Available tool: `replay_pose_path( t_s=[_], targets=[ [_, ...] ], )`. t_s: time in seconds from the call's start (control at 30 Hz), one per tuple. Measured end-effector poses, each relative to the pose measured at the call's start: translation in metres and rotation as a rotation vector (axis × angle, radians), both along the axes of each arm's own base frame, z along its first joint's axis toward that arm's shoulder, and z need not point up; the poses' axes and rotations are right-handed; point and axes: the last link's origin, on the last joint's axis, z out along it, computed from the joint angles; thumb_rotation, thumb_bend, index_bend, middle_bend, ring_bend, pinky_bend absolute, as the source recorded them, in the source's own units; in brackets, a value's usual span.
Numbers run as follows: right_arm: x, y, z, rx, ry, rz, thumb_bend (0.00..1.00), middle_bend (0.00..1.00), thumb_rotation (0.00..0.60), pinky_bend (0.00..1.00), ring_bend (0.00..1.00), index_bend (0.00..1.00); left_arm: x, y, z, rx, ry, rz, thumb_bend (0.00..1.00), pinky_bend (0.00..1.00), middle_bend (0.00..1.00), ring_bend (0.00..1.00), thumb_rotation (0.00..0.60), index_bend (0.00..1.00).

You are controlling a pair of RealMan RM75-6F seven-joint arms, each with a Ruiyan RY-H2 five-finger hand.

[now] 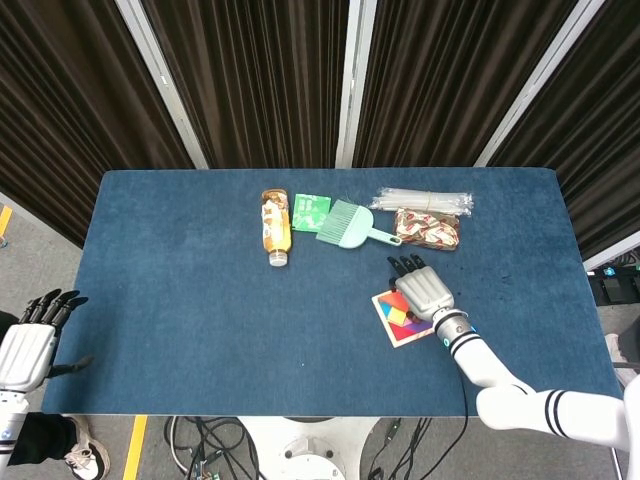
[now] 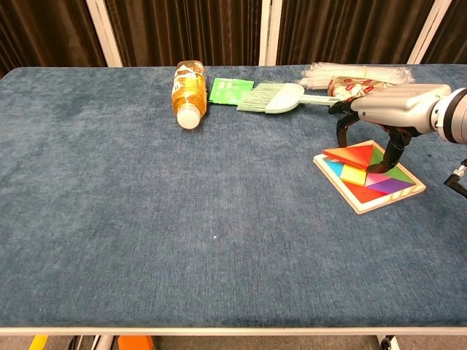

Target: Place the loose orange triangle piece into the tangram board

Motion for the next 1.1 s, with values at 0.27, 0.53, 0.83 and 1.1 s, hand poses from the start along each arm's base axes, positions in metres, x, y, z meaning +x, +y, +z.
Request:
replay_pose_path(
  t_s=[0.27, 0.53, 0.83, 1.1],
  targets=[
    [-0.0009, -0.0025, -0.0022, 0.008, 0.007, -0.004, 0.24, 0.00, 0.600, 0.00, 0.00, 0.48, 0.0001, 0.0002, 0.0000, -0.001, 0.002, 0.001, 0.00, 0.13, 0.13, 0.05, 0.600, 0.19],
    [-0.0038, -0.0021, -0.0031, 0.010, 0.014, -0.011, 0.24, 0.00, 0.600, 0.00, 0.00, 0.44, -0.0009, 0.0001, -0.0002, -0.002, 0.001, 0.004, 0.00, 0.13, 0.13, 0.05, 0.600, 0.19],
    [-0.0057, -0.0019, -0.0004, 0.011, 0.018, -0.018, 0.24, 0.00, 0.600, 0.00, 0.00, 0.32, -0.0008, 0.0003, -0.0004, -0.003, 0.001, 0.004, 0.00, 0.13, 0.13, 0.05, 0.600, 0.19],
    [-0.0060, -0.0013, 0.0026, 0.008, 0.015, -0.020, 0.23, 0.00, 0.600, 0.00, 0.00, 0.26, -0.0009, 0.0002, -0.0006, -0.004, 0.000, 0.004, 0.00, 0.13, 0.13, 0.05, 0.600, 0.19]
  ],
)
